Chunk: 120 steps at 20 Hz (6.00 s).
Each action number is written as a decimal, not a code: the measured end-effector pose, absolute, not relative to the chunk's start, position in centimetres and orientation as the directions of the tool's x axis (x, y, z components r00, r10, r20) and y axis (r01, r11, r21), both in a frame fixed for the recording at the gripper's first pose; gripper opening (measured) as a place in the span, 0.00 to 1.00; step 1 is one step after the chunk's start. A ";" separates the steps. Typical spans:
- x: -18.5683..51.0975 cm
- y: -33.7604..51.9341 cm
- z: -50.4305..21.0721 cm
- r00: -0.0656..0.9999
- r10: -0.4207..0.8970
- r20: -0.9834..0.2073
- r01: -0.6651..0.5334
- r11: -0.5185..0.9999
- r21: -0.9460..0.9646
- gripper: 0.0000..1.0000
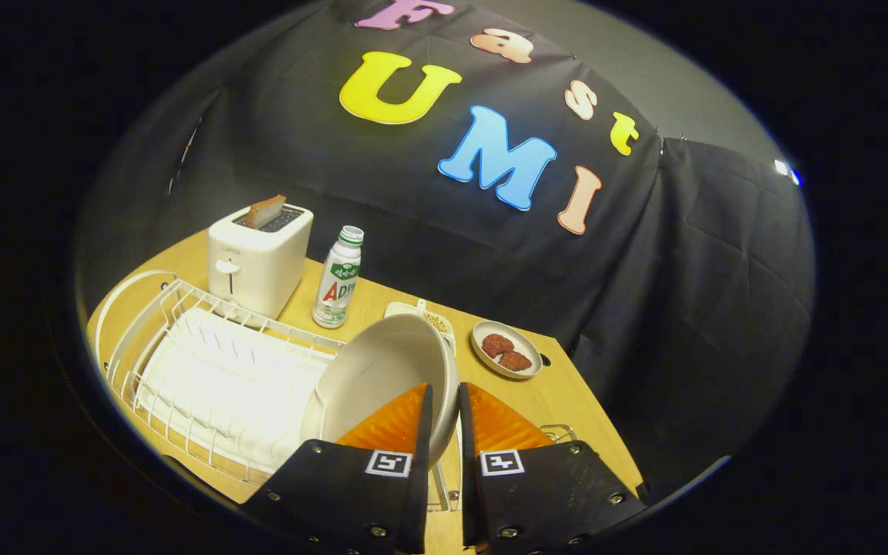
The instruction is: Take the plate from the dish rack, then take the spoon from the basket and place it into the plate.
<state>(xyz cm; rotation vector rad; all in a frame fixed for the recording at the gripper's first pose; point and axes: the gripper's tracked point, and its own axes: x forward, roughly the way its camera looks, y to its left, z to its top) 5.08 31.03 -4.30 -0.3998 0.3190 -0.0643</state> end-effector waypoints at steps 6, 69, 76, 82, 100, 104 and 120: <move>6.4 31.7 -2.4 0.946 -0.212 -0.244 0.043 0.831 -0.555 0.00; -10.8 19.4 -18.5 0.766 -0.256 -0.590 -0.145 0.825 -0.546 0.00; -9.7 18.1 -19.6 0.753 -0.273 -0.599 -0.179 0.791 -0.585 0.10; -8.7 18.2 -19.2 0.759 -0.251 -0.601 -0.173 0.812 -0.558 0.10; 0.6 15.9 -12.6 0.824 -0.239 -0.514 -0.055 0.869 -0.491 0.10; 1.0 16.8 -12.2 0.836 -0.218 -0.504 -0.072 0.867 -0.494 0.10; -0.3 14.5 -10.8 0.822 -0.327 -0.466 -0.017 0.804 -0.594 0.28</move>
